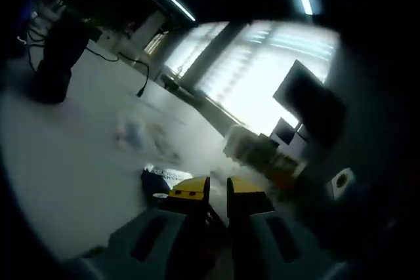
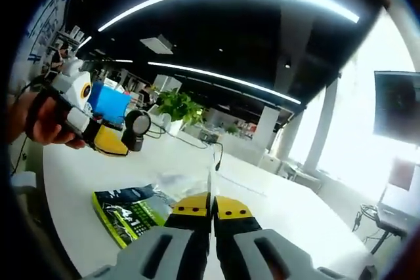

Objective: Clip sheet goods on table flip sheet goods clip sheet goods scan sheet goods put sheet goods back to table

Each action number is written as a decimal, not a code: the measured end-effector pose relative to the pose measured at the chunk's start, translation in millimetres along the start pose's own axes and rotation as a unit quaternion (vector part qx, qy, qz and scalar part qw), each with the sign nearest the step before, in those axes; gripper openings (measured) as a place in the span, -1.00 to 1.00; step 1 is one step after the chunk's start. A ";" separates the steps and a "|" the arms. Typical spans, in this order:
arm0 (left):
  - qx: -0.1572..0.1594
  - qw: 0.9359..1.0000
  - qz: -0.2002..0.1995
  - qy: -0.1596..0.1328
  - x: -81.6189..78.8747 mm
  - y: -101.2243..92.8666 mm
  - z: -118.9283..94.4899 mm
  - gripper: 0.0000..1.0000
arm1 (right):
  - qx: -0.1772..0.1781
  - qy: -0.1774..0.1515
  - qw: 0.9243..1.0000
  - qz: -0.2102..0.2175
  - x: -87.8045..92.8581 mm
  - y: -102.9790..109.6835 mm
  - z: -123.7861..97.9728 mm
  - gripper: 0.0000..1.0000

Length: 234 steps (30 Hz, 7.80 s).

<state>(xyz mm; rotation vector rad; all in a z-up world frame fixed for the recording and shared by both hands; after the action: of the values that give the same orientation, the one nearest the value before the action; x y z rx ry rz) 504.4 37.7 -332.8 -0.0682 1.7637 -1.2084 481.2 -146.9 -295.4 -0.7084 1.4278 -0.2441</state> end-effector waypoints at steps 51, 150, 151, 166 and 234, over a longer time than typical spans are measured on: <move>-0.137 0.965 0.214 -0.065 -14.4 76.8 -19.6 -0.83 | 0.112 0.067 0.974 0.188 68.7 -49.9 -26.2 -1.00; -0.145 0.952 0.261 -0.063 -11.1 77.6 -24.2 -0.77 | 0.088 0.151 0.973 0.148 114.0 -22.1 -24.2 -0.66; -0.145 0.952 0.261 -0.063 -11.2 77.6 -24.2 -0.77 | 0.090 0.150 0.974 0.147 113.6 -23.0 -24.4 -0.65; -0.145 0.952 0.263 -0.062 -11.1 77.7 -23.9 -0.77 | 0.120 0.143 0.974 0.128 107.4 -40.9 -33.1 -0.58; -0.150 0.943 0.291 -0.061 -9.8 74.6 -22.1 -0.76 | 0.064 0.085 0.988 0.109 115.4 -89.1 -44.4 -1.00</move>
<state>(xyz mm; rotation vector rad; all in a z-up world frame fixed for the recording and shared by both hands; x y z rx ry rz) 526.1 95.8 -380.7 0.1860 1.6776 -0.4973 479.9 -293.6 -337.2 -0.4292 1.6235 -0.2264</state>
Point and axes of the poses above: the point that each gripper's makers call its tool centre point, and the gripper's own axes: z roughly forward along the fingers, y roughly to its left, x roughly out of its underside, the point moved 3 cm from there along -z, roughly backward along the fingers, and after that the axes turned 12 degrees about -z, right-handed, at the moved point
